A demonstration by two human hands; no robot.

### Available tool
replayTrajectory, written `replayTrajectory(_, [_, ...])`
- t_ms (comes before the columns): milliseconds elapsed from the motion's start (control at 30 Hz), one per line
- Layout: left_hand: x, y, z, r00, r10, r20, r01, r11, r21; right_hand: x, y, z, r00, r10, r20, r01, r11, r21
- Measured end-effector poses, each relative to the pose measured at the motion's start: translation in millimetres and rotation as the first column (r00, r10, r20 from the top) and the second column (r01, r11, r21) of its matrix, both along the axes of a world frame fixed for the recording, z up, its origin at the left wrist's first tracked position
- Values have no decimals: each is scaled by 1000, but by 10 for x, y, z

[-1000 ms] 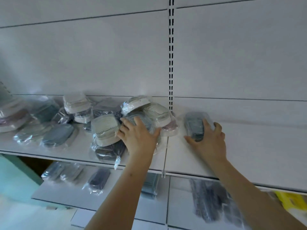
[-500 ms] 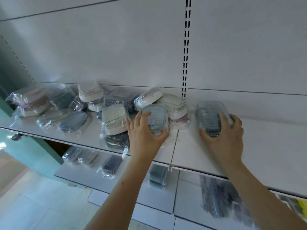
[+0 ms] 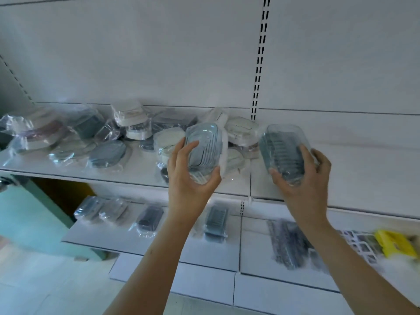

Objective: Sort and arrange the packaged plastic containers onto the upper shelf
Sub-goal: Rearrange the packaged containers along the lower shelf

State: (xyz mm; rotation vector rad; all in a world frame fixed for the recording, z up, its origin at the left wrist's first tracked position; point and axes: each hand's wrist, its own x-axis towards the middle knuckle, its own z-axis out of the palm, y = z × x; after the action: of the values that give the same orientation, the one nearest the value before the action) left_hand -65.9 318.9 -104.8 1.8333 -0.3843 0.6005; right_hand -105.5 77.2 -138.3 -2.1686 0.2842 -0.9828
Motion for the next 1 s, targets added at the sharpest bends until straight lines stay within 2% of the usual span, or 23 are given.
replayTrajectory(133, [-275, 687, -141, 999, -11, 39, 12, 1000, -11, -348, 683, -77, 999, 7, 49, -7, 1000, -3])
replayTrajectory(300, [-691, 1475, -659, 998, -4, 62, -2, 995, 95, -815, 1553, -458, 997, 59, 41, -55, 994, -94])
replayTrajectory(500, [-848, 1915, -1492, 988, 22, -156, 5, 985, 173, -999, 2110, -1041, 983, 53, -176, -73, 992, -108])
replayTrajectory(733, [-478, 1907, -2279, 935, 100, -342, -4, 962, 271, -299, 1991, -1967, 891, -10, -455, 45, 997, 67])
replayTrajectory(1000, [121, 1681, -3100, 880, 164, -446, 13, 930, 368, 986, 1782, -3022, 793, -34, -609, 56, 998, 17])
